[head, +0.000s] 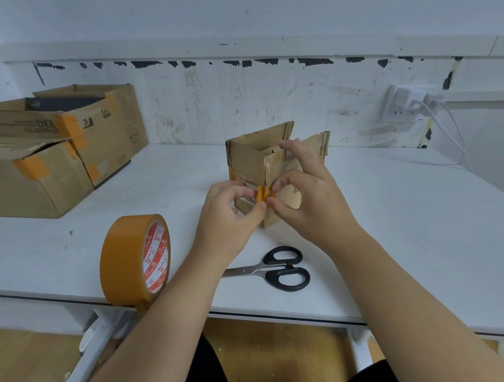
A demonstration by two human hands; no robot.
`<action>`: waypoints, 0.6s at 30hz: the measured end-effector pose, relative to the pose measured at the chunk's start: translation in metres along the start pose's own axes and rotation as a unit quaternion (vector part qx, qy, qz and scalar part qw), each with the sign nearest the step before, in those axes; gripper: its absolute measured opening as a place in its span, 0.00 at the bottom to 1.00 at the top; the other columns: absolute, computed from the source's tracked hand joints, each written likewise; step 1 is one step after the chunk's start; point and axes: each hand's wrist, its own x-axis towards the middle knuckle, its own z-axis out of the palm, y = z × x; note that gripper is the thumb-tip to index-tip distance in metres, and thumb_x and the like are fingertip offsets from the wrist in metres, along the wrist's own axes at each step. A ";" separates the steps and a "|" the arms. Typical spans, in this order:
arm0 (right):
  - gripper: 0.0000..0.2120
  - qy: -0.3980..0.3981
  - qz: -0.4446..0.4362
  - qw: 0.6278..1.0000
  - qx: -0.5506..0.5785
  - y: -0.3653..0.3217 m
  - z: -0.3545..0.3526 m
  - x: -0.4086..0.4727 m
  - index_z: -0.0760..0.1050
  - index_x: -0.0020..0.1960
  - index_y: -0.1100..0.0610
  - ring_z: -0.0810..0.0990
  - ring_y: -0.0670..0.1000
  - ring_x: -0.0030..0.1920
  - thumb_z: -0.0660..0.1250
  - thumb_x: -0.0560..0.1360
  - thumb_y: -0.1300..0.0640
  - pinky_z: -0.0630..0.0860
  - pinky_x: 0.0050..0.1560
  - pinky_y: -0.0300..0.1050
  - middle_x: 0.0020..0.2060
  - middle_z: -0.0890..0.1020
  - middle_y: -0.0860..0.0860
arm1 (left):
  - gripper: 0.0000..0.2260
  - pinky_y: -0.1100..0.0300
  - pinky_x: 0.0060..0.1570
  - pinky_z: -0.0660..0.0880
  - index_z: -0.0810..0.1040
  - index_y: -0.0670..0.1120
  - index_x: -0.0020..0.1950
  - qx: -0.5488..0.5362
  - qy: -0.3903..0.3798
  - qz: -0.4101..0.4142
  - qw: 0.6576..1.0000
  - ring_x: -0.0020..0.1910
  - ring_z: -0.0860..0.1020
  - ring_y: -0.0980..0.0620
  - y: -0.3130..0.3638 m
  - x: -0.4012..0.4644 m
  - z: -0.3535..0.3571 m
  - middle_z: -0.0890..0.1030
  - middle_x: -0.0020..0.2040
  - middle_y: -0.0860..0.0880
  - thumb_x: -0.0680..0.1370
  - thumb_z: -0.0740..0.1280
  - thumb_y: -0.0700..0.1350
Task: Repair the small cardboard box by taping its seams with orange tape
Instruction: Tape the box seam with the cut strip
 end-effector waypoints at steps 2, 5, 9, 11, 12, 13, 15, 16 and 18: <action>0.05 0.001 -0.002 1.000 0.000 0.000 -0.001 0.000 0.79 0.42 0.56 0.60 0.54 0.76 0.75 0.70 0.58 0.63 0.73 0.55 0.72 0.68 0.54 | 0.06 0.60 0.53 0.75 0.79 0.55 0.45 0.003 -0.006 -0.006 1.000 0.55 0.76 0.56 -0.001 0.000 0.000 0.73 0.53 0.57 0.72 0.72 0.45; 0.05 0.006 -0.007 1.000 -0.007 0.000 -0.001 -0.001 0.79 0.42 0.57 0.61 0.55 0.75 0.75 0.70 0.58 0.63 0.73 0.55 0.71 0.68 0.54 | 0.05 0.60 0.53 0.76 0.79 0.53 0.46 0.001 -0.003 -0.016 1.000 0.54 0.78 0.51 -0.002 0.000 0.000 0.72 0.52 0.60 0.73 0.71 0.44; 0.06 0.008 -0.011 1.000 -0.013 0.000 0.001 -0.001 0.79 0.43 0.57 0.61 0.56 0.75 0.74 0.70 0.57 0.62 0.73 0.52 0.71 0.69 0.55 | 0.04 0.55 0.54 0.76 0.80 0.51 0.46 0.005 0.007 -0.012 1.000 0.55 0.76 0.55 -0.003 0.000 0.002 0.74 0.54 0.56 0.72 0.72 0.44; 0.06 0.008 -0.014 1.000 -0.023 0.000 0.000 -0.001 0.79 0.43 0.57 0.62 0.56 0.75 0.75 0.69 0.57 0.62 0.72 0.51 0.71 0.69 0.55 | 0.05 0.55 0.55 0.76 0.80 0.52 0.47 0.000 0.004 -0.010 1.000 0.54 0.76 0.55 -0.004 0.000 0.002 0.74 0.54 0.56 0.73 0.72 0.44; 0.07 0.008 -0.014 1.000 -0.027 0.000 0.000 -0.001 0.78 0.43 0.57 0.62 0.56 0.75 0.75 0.69 0.57 0.62 0.72 0.51 0.71 0.69 0.55 | 0.07 0.54 0.55 0.76 0.79 0.53 0.48 0.000 0.003 -0.006 1.000 0.54 0.76 0.55 -0.005 0.001 0.001 0.73 0.53 0.56 0.73 0.72 0.43; 0.07 0.007 -0.014 0.999 -0.031 0.000 0.000 -0.001 0.78 0.43 0.57 0.62 0.56 0.75 0.75 0.69 0.57 0.61 0.72 0.51 0.71 0.69 0.55 | 0.09 0.54 0.55 0.76 0.77 0.55 0.48 0.000 0.003 -0.003 1.000 0.54 0.76 0.56 -0.005 0.001 0.001 0.74 0.53 0.56 0.73 0.72 0.43; 0.07 0.008 -0.017 0.999 -0.038 0.001 0.000 -0.001 0.78 0.44 0.57 0.62 0.57 0.75 0.75 0.69 0.57 0.61 0.73 0.52 0.70 0.69 0.55 | 0.13 0.55 0.55 0.76 0.73 0.59 0.47 -0.006 0.005 -0.006 1.000 0.55 0.76 0.57 -0.006 0.002 0.002 0.75 0.53 0.55 0.73 0.72 0.42; 0.08 0.009 -0.017 0.999 -0.041 0.001 0.000 -0.001 0.77 0.44 0.57 0.62 0.58 0.74 0.75 0.69 0.57 0.61 0.72 0.52 0.70 0.69 0.56 | 0.14 0.55 0.53 0.77 0.71 0.60 0.46 -0.012 0.008 -0.009 1.000 0.54 0.76 0.56 -0.006 0.002 0.003 0.76 0.53 0.54 0.73 0.72 0.42; 0.09 0.010 -0.015 0.999 -0.046 0.000 0.001 -0.001 0.77 0.45 0.57 0.62 0.58 0.74 0.75 0.69 0.57 0.61 0.72 0.52 0.70 0.69 0.56 | 0.13 0.57 0.49 0.77 0.70 0.58 0.45 -0.023 0.018 -0.011 1.000 0.54 0.77 0.57 -0.007 0.003 0.005 0.78 0.53 0.51 0.73 0.71 0.41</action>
